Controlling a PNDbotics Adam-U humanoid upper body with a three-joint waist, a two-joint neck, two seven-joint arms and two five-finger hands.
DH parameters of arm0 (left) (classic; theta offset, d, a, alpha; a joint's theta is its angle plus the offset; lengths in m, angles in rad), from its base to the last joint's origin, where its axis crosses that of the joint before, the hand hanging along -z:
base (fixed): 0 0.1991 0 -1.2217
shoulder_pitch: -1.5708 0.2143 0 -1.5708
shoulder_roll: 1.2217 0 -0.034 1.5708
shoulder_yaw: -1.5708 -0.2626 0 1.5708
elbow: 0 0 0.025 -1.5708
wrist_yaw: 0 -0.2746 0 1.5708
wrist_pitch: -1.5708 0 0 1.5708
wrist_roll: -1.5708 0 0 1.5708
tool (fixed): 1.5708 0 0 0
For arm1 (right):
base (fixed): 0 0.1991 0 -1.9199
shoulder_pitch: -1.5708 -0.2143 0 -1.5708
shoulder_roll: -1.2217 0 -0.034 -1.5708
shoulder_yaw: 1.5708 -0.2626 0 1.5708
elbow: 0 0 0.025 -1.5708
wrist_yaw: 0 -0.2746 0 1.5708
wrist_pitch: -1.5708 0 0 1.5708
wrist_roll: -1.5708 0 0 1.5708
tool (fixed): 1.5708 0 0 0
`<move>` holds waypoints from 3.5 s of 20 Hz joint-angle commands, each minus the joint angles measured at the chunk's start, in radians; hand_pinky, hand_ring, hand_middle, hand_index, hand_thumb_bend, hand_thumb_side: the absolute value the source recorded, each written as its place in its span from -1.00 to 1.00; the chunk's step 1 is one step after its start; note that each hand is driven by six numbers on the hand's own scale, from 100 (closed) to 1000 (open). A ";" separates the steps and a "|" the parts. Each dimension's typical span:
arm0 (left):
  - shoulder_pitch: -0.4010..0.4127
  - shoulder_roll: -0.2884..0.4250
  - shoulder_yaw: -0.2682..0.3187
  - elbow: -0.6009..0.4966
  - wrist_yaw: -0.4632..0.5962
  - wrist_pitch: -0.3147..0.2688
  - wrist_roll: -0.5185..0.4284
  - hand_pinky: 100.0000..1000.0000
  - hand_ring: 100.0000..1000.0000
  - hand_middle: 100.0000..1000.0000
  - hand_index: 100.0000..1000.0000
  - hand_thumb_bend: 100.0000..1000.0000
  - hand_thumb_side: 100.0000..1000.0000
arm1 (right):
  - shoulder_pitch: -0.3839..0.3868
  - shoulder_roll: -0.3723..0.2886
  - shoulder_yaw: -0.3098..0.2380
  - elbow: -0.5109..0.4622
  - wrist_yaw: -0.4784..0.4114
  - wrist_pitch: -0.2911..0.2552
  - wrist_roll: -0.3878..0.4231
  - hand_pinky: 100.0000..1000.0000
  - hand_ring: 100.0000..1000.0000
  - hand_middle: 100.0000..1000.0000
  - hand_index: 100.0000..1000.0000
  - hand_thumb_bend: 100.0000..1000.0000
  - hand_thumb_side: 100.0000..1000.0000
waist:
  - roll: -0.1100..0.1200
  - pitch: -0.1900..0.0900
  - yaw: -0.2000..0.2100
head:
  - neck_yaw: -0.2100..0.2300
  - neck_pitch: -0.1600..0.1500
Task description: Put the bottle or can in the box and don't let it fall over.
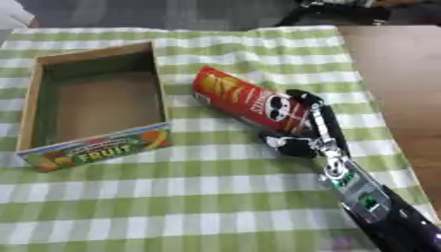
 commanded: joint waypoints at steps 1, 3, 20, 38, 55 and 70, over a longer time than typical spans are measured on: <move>-0.006 0.017 0.008 -0.015 -0.002 0.000 0.000 0.11 0.19 0.17 0.40 -1.00 0.24 | 0.003 -0.009 0.002 -0.005 -0.010 -0.002 -0.006 0.03 0.52 0.29 0.60 0.24 -1.00 | -0.001 -0.005 -0.001 | -0.002 -0.015; -0.006 0.017 0.008 -0.015 -0.002 0.000 0.000 0.11 0.19 0.17 0.40 -1.00 0.24 | 0.005 -0.010 0.003 -0.006 -0.012 -0.004 -0.007 -0.04 0.50 0.26 0.58 0.19 -1.00 | -0.001 -0.005 -0.001 | -0.002 -0.016; -0.006 0.017 0.009 -0.017 -0.004 -0.001 0.001 0.12 0.19 0.17 0.40 -1.00 0.24 | -0.003 -0.031 0.010 0.001 0.087 0.012 0.007 -0.34 0.32 0.16 0.51 -0.25 -1.00 | -0.002 -0.005 0.001 | -0.002 -0.015; -0.009 0.017 0.008 -0.018 -0.003 -0.002 -0.003 0.14 0.19 0.16 0.40 -1.00 0.24 | -0.023 -0.037 0.019 0.004 0.143 0.002 0.007 -0.77 -0.08 -0.22 0.14 -0.39 -1.00 | -0.003 -0.007 0.005 | -0.003 -0.020; -0.007 0.017 0.010 -0.019 0.001 0.000 -0.002 0.16 0.18 0.16 0.40 -1.00 0.24 | -0.039 -0.039 0.022 -0.001 0.060 -0.057 -0.066 -1.00 -0.47 -0.72 -0.31 -0.11 -1.00 | -0.001 -0.007 0.005 | -0.005 -0.021; -0.003 0.021 0.011 -0.019 -0.003 0.000 -0.004 0.16 0.18 0.17 0.40 -1.00 0.23 | -0.032 -0.071 0.019 -0.086 0.070 -0.052 -0.082 -1.00 -0.54 -0.82 -0.41 -0.15 -1.00 | -0.002 -0.018 -0.002 | 0.000 -0.017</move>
